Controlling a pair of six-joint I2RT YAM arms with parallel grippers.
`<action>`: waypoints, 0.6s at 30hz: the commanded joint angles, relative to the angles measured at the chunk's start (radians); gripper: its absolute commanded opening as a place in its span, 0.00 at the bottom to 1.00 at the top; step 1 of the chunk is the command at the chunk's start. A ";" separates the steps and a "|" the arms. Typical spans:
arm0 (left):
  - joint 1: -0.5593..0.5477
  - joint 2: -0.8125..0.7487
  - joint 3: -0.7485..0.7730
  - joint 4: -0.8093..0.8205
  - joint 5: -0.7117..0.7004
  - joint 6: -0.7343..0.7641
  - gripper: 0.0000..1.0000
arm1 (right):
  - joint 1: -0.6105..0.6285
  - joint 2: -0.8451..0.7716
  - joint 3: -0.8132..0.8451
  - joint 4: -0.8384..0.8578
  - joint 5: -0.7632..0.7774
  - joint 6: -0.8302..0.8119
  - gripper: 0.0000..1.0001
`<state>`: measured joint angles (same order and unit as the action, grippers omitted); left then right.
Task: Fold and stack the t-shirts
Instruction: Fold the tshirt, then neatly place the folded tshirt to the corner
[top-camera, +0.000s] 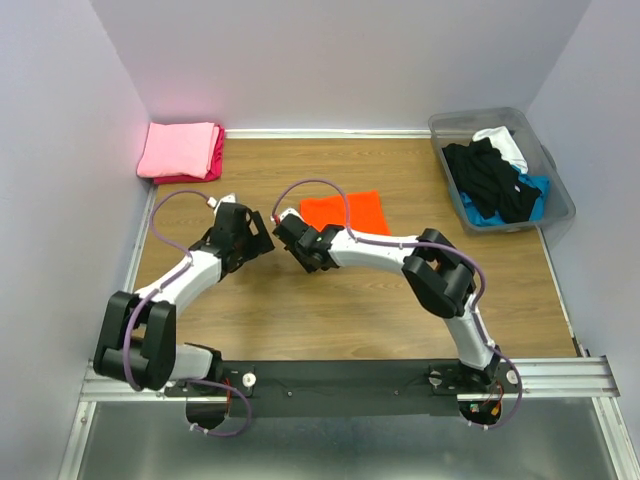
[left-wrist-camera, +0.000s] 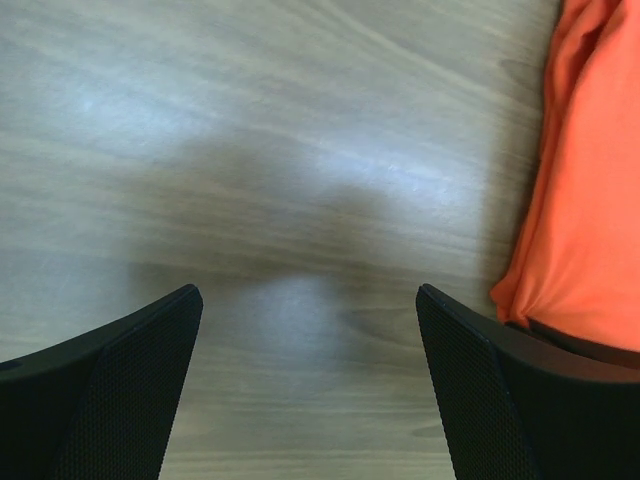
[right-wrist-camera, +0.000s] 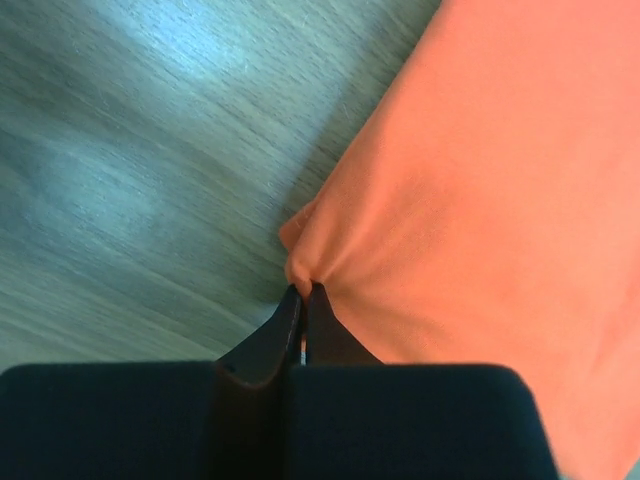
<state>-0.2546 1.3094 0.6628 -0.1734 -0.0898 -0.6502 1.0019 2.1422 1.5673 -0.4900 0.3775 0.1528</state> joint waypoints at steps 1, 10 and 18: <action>0.008 0.077 0.095 0.054 0.133 0.004 0.96 | -0.051 -0.057 -0.033 -0.039 -0.141 -0.010 0.00; 0.006 0.229 0.133 0.238 0.407 -0.120 0.98 | -0.123 -0.162 -0.030 -0.005 -0.272 -0.012 0.00; 0.000 0.353 0.112 0.495 0.522 -0.325 0.98 | -0.166 -0.188 -0.042 0.018 -0.327 0.010 0.01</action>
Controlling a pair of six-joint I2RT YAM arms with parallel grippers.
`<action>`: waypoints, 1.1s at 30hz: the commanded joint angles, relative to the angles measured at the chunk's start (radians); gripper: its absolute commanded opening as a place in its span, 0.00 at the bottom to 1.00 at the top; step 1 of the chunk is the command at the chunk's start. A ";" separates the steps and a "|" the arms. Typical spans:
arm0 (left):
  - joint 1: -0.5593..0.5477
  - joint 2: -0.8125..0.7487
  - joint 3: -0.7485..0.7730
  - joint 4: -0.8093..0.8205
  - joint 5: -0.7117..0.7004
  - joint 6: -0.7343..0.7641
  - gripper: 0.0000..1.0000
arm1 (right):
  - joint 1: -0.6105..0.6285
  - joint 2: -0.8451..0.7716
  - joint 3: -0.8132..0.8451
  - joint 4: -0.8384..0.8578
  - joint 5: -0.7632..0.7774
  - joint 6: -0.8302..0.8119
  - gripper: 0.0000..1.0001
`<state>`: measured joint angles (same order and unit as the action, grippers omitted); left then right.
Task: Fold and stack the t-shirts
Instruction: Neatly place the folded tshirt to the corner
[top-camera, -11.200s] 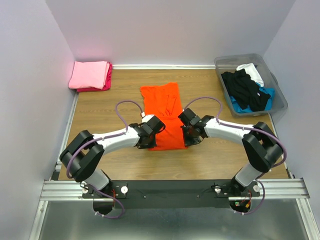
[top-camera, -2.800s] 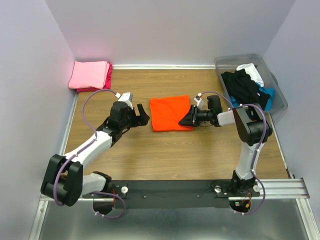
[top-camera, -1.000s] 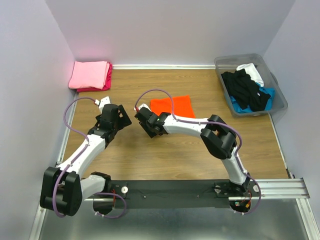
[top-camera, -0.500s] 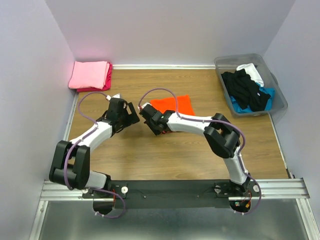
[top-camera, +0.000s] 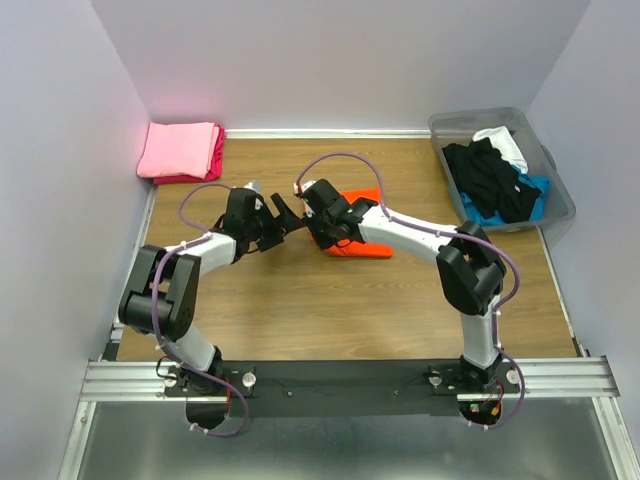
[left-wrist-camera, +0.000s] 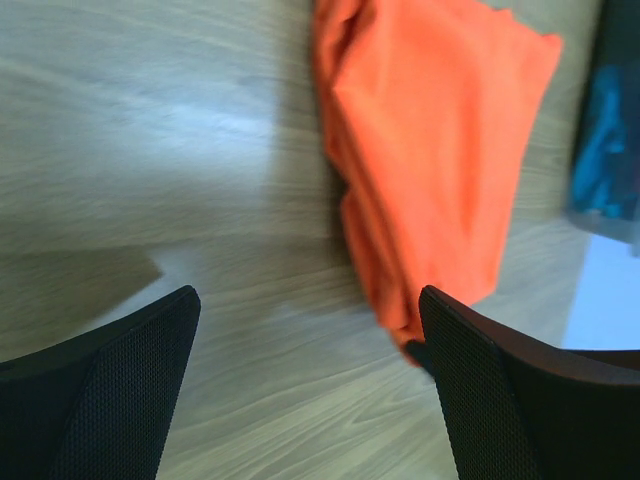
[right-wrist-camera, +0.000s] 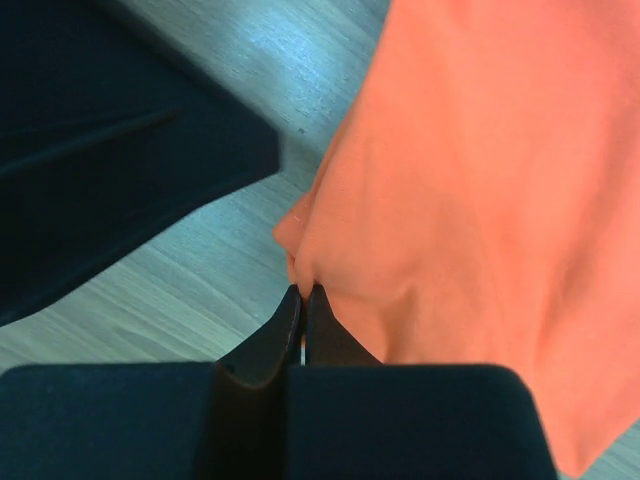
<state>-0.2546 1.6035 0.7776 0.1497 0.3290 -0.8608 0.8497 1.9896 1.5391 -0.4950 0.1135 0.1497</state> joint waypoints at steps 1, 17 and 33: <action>-0.002 0.073 -0.014 0.203 0.113 -0.156 0.98 | -0.015 -0.038 -0.017 0.026 -0.067 0.017 0.01; -0.084 0.320 0.038 0.375 0.079 -0.297 0.90 | -0.028 -0.054 -0.030 0.088 -0.144 0.080 0.00; -0.114 0.326 0.080 0.299 -0.030 -0.190 0.14 | -0.026 -0.083 -0.056 0.124 -0.193 0.114 0.05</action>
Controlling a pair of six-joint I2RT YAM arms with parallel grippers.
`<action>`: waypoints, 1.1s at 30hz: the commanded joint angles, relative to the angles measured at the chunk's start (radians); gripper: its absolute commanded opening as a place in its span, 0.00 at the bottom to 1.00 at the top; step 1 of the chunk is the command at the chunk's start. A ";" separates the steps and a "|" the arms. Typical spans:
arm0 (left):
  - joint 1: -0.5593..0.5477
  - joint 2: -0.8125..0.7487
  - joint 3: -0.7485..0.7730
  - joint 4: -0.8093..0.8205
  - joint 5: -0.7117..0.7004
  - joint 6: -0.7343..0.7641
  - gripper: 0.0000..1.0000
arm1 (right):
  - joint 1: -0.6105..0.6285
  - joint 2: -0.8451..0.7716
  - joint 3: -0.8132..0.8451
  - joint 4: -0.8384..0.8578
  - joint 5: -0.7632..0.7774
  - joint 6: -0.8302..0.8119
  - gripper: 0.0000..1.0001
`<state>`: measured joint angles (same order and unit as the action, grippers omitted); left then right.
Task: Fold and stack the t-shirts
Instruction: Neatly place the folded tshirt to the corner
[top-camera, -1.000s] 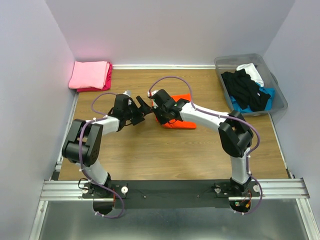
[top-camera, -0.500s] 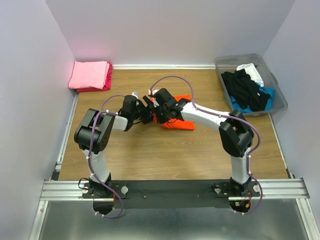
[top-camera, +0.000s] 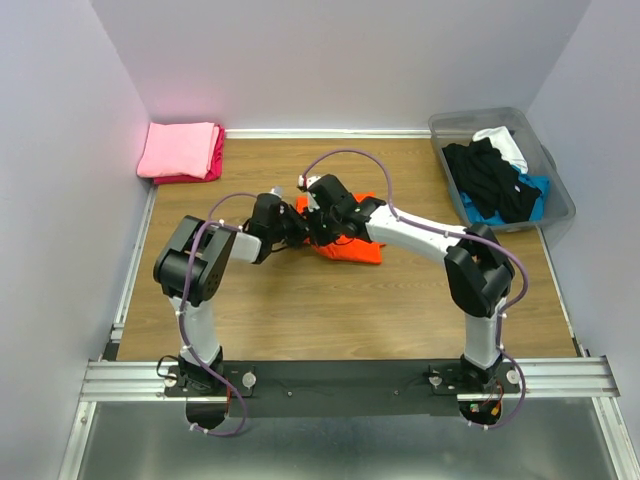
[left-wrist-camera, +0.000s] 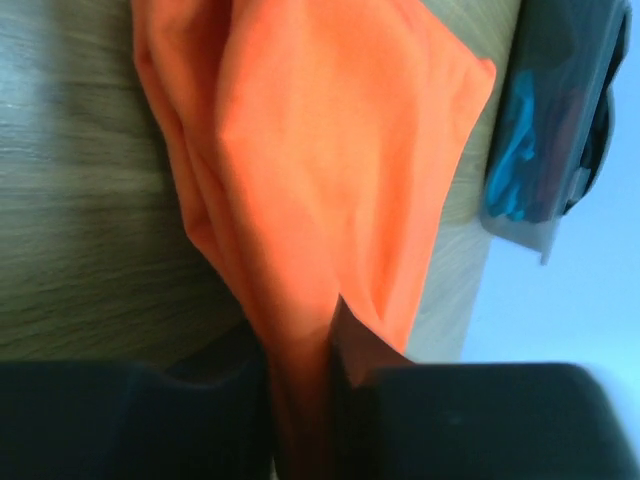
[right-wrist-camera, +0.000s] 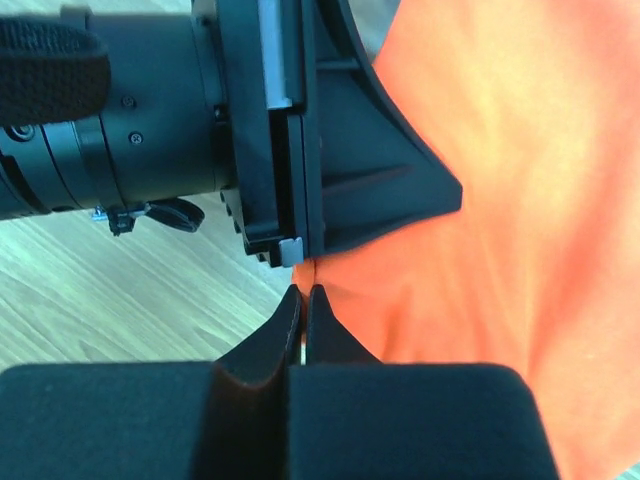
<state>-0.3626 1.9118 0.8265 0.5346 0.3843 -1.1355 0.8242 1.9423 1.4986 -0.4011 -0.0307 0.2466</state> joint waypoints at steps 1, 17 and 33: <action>-0.004 0.012 0.042 -0.105 -0.096 0.132 0.00 | 0.000 -0.042 -0.018 0.028 -0.055 0.020 0.11; 0.091 0.064 0.647 -0.662 -0.570 0.971 0.00 | 0.000 -0.429 -0.279 -0.166 0.025 0.042 0.83; 0.209 0.501 1.375 -0.914 -0.726 1.376 0.00 | 0.000 -0.359 -0.207 -0.357 0.080 0.025 0.84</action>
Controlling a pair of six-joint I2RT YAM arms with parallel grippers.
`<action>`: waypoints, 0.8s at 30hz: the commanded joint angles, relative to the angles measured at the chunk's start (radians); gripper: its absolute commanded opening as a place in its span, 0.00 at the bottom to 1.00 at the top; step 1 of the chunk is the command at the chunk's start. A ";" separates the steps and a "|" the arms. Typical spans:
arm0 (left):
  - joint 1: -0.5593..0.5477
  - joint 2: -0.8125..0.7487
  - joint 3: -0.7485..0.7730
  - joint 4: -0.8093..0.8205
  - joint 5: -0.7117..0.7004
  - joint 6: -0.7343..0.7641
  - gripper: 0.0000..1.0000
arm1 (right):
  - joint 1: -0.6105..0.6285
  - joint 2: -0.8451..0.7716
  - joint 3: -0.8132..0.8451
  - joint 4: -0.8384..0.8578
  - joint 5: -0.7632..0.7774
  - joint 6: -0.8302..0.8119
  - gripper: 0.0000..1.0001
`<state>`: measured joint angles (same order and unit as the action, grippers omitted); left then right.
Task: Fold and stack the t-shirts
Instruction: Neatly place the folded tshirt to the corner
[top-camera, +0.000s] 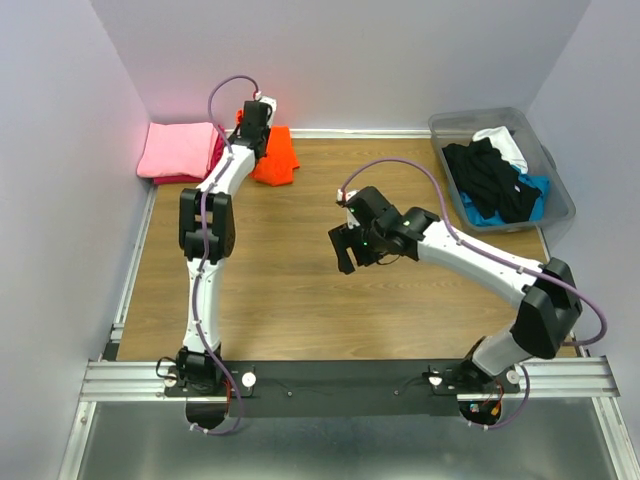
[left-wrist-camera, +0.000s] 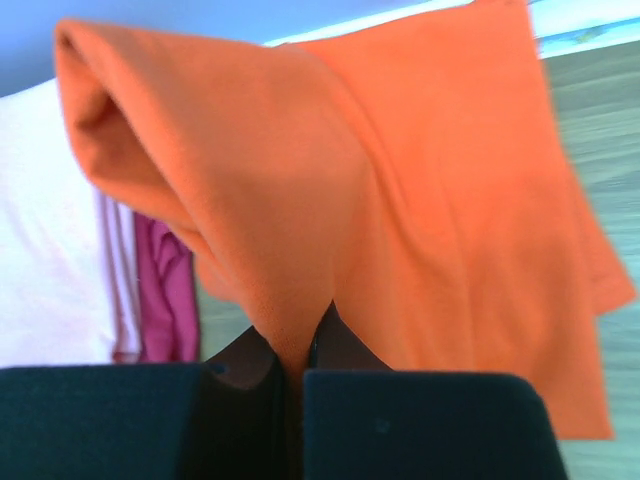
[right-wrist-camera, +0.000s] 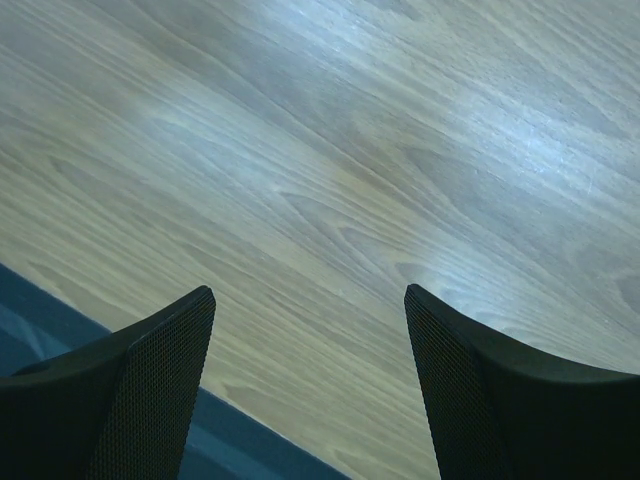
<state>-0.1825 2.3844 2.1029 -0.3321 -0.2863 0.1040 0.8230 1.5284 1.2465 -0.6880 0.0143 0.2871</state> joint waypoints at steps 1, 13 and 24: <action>0.037 0.035 0.111 -0.045 -0.057 0.146 0.00 | -0.001 0.062 0.054 -0.071 0.029 -0.016 0.84; 0.156 0.030 0.154 0.033 0.153 0.143 0.00 | 0.001 0.182 0.149 -0.100 -0.010 0.015 0.84; 0.296 0.013 0.278 0.005 0.274 0.240 0.00 | -0.001 0.188 0.151 -0.113 -0.051 0.103 0.84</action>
<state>0.0799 2.4317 2.3253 -0.3470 -0.0628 0.2893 0.8230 1.7058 1.3888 -0.7666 -0.0116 0.3450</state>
